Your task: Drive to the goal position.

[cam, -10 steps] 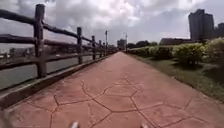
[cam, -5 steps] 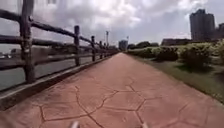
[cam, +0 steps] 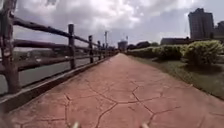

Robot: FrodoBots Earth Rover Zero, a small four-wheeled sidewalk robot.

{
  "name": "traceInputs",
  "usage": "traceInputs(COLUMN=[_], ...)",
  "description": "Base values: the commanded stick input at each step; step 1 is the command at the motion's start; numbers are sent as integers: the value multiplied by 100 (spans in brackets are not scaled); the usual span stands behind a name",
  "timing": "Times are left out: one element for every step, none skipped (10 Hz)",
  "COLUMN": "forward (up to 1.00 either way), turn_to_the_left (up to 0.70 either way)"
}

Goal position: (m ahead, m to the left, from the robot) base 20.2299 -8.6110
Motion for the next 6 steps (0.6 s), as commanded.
traceInputs(forward=[69, 69, 69, 69, 69, 69], turn_to_the_left=[0, 0, 0, 0, 0, 0])
